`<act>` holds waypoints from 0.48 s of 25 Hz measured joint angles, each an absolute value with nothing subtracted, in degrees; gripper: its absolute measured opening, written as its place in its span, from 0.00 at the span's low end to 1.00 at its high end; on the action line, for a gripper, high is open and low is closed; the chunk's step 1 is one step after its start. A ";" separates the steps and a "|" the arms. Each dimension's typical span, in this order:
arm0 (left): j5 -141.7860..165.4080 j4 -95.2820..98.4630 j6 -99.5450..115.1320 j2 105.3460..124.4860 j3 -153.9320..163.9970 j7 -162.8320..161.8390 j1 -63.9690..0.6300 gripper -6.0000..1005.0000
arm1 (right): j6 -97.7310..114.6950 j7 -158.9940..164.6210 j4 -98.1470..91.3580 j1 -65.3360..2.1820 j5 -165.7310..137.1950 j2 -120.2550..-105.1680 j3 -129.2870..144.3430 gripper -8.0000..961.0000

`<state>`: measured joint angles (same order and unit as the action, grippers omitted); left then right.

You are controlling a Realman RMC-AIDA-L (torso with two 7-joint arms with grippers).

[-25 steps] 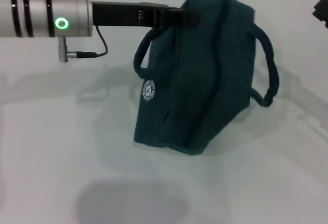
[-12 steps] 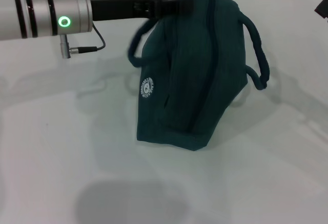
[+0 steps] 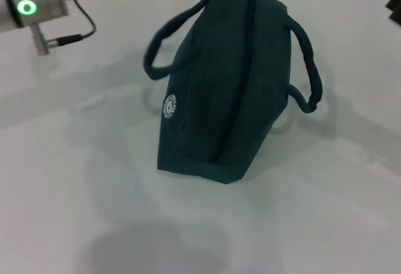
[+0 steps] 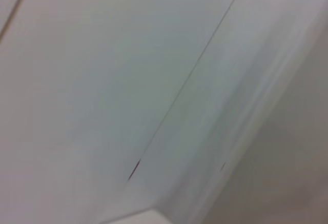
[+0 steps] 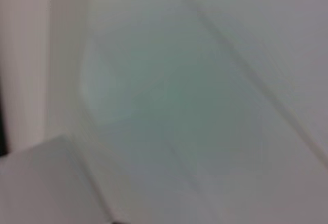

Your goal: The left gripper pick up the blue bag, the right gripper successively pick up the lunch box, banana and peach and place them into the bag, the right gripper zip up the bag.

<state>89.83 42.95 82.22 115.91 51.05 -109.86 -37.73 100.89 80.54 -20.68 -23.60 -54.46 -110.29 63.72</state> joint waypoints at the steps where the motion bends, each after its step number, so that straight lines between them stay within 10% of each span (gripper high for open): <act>1: 89.29 43.29 83.16 115.77 50.58 -109.86 -37.30 0.61 | 101.30 80.02 -22.72 -23.43 -56.20 -110.48 63.72 0.78; 12: 87.21 45.10 106.84 112.85 49.44 -105.37 -31.60 0.88 | 105.16 75.01 -31.50 -24.45 -72.32 -112.43 63.59 0.86</act>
<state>87.21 45.10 106.84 112.85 49.44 -105.37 -31.60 105.16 75.01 -31.50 -24.45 -72.32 -112.43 63.59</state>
